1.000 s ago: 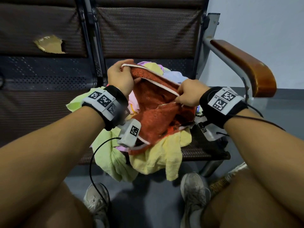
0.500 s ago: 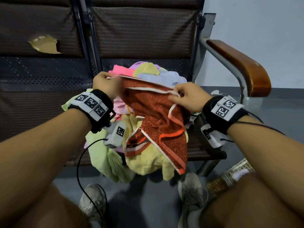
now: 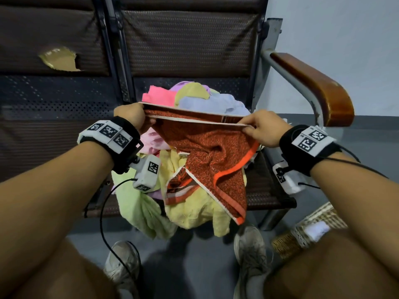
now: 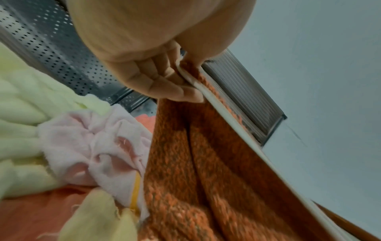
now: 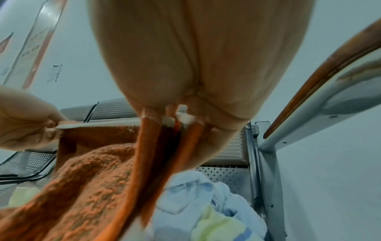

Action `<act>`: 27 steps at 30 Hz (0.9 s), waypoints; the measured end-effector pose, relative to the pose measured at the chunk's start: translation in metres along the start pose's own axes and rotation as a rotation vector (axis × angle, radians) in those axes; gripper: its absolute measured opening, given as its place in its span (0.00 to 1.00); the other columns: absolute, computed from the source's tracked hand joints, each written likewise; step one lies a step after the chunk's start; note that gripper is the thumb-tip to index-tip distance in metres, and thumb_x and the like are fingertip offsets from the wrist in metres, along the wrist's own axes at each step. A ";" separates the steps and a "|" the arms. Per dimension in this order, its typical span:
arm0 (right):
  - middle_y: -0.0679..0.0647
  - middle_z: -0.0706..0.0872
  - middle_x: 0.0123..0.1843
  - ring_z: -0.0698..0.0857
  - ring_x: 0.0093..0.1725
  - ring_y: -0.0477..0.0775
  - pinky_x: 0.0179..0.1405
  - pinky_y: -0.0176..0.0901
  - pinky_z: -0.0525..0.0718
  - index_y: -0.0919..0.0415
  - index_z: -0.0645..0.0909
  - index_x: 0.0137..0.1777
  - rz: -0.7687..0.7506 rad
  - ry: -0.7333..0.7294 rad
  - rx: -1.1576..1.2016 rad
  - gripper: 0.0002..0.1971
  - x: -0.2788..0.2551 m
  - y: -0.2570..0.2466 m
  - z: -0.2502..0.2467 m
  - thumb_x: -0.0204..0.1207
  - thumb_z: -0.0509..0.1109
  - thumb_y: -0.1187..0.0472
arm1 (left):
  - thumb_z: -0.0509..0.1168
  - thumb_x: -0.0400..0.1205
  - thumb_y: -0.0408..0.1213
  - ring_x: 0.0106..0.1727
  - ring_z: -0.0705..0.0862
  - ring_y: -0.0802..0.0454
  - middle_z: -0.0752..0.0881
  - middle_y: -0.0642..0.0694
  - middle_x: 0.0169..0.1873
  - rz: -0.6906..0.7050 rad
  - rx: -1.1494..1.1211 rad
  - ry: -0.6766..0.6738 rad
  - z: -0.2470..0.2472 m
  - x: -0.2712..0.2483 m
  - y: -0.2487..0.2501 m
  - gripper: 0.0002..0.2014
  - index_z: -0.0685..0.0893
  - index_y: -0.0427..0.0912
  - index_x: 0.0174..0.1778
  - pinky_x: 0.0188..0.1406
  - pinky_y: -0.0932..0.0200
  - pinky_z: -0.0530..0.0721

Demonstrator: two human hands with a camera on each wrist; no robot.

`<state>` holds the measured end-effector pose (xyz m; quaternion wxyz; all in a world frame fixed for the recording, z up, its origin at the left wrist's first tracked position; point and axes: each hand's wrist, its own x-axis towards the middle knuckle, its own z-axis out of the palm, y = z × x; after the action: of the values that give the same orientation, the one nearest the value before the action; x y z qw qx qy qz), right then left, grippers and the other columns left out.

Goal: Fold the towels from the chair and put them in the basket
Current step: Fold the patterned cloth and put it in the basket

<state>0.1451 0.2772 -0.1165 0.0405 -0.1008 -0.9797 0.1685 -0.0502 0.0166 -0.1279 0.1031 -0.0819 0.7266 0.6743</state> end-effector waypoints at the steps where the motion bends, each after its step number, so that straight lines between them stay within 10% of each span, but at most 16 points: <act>1: 0.37 0.82 0.38 0.81 0.46 0.47 0.48 0.34 0.70 0.45 0.90 0.59 -0.009 -0.016 0.012 0.19 -0.002 0.000 -0.003 0.81 0.63 0.67 | 0.60 0.82 0.30 0.13 0.82 0.55 0.83 0.44 0.15 -0.032 -0.020 0.019 -0.003 0.001 0.001 0.12 0.80 0.38 0.32 0.12 0.67 0.76; 6: 0.53 0.82 0.39 0.83 0.40 0.61 0.40 0.49 0.78 0.45 0.67 0.63 0.020 0.081 0.124 0.25 -0.001 -0.006 -0.011 0.73 0.56 0.74 | 0.62 0.71 0.38 0.32 0.80 0.43 0.80 0.44 0.24 0.095 0.209 0.100 -0.017 0.003 0.008 0.09 0.86 0.38 0.35 0.29 0.58 0.76; 9: 0.61 0.87 0.51 0.83 0.53 0.68 0.52 0.54 0.82 0.52 0.75 0.69 0.087 0.128 -0.065 0.27 0.006 -0.013 -0.018 0.71 0.58 0.72 | 0.57 0.74 0.43 0.37 0.78 0.44 0.80 0.47 0.29 0.297 0.364 0.061 -0.019 0.002 0.012 0.13 0.79 0.44 0.26 0.41 0.56 0.77; 13: 0.63 0.87 0.46 0.85 0.55 0.69 0.52 0.52 0.82 0.55 0.84 0.41 0.178 0.231 -0.047 0.17 0.012 -0.022 -0.040 0.69 0.56 0.72 | 0.54 0.83 0.41 0.36 0.74 0.45 0.76 0.45 0.29 0.307 0.185 -0.092 -0.016 -0.008 0.031 0.16 0.75 0.46 0.29 0.38 0.54 0.73; 16: 0.59 0.84 0.40 0.84 0.49 0.67 0.48 0.52 0.81 0.53 0.76 0.31 0.165 0.321 0.059 0.13 0.018 -0.029 -0.064 0.72 0.55 0.65 | 0.59 0.80 0.48 0.27 0.73 0.49 0.77 0.53 0.23 0.219 0.016 -0.222 -0.020 -0.025 0.059 0.14 0.81 0.48 0.30 0.28 0.59 0.70; 19: 0.48 0.81 0.31 0.82 0.41 0.59 0.40 0.46 0.72 0.52 0.75 0.30 0.094 0.408 0.070 0.17 0.021 -0.037 -0.092 0.77 0.58 0.48 | 0.70 0.74 0.51 0.36 0.81 0.45 0.83 0.45 0.37 0.199 -0.081 -0.503 -0.025 -0.040 0.086 0.11 0.87 0.47 0.43 0.43 0.51 0.81; 22: 0.44 0.78 0.28 0.78 0.33 0.46 0.37 0.44 0.68 0.48 0.75 0.29 -0.030 0.468 0.101 0.18 0.018 -0.048 -0.119 0.80 0.62 0.44 | 0.75 0.75 0.37 0.40 0.89 0.54 0.91 0.50 0.39 0.449 0.023 -0.416 -0.032 -0.044 0.106 0.04 0.90 0.45 0.45 0.48 0.57 0.87; 27: 0.35 0.78 0.26 0.76 0.29 0.34 0.31 0.41 0.70 0.37 0.76 0.28 -0.119 0.457 0.164 0.20 0.003 -0.059 -0.149 0.84 0.61 0.43 | 0.78 0.75 0.43 0.40 0.88 0.69 0.92 0.61 0.38 0.728 0.106 -0.241 -0.048 -0.045 0.124 0.06 0.91 0.53 0.46 0.38 0.74 0.83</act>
<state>0.1477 0.2715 0.0433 0.2790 -0.0750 -0.9323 0.2176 -0.0404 -0.0225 0.0070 -0.0542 0.2668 0.7247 0.6330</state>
